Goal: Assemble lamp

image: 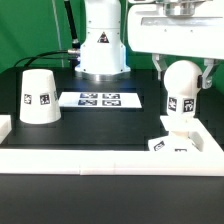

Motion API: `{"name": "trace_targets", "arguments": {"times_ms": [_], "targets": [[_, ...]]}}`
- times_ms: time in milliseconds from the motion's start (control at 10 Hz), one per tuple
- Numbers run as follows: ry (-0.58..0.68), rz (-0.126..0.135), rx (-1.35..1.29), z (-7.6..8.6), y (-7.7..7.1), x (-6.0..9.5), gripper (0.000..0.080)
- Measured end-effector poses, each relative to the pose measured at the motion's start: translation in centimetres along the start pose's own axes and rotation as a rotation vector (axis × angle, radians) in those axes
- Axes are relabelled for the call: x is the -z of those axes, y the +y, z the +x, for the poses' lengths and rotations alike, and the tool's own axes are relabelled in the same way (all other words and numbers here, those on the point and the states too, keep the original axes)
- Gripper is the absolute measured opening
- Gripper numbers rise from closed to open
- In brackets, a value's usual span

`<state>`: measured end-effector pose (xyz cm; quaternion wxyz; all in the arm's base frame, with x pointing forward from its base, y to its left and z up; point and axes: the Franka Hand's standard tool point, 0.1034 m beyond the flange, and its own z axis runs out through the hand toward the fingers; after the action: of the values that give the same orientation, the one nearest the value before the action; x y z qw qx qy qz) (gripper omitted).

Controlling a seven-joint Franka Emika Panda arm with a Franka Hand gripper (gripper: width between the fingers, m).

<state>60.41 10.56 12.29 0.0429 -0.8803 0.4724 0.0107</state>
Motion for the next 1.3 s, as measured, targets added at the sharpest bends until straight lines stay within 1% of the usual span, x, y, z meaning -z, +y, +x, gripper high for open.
{"name": "trace_targets", "arguments": {"times_ms": [200,400,500,600,700,800,1000,1300], "targets": [[-0.014,0.004,-0.133,-0.21,-0.11,-0.05,0.058],[-0.013,0.004,-0.16,-0.19,-0.13,-0.05,0.058],[-0.012,0.004,-0.1,-0.04,-0.05,-0.05,0.0638],[-0.011,0.004,-0.048,-0.03,-0.04,-0.06,0.0638],[-0.01,0.003,0.002,-0.1,-0.05,-0.1,0.0682],[-0.01,0.002,0.078,-0.28,-0.11,-0.17,0.0696],[-0.009,0.002,0.313,-0.52,-0.21,-0.24,0.0696],[-0.009,0.003,0.516,-0.47,-0.18,-0.23,0.0698]]}}
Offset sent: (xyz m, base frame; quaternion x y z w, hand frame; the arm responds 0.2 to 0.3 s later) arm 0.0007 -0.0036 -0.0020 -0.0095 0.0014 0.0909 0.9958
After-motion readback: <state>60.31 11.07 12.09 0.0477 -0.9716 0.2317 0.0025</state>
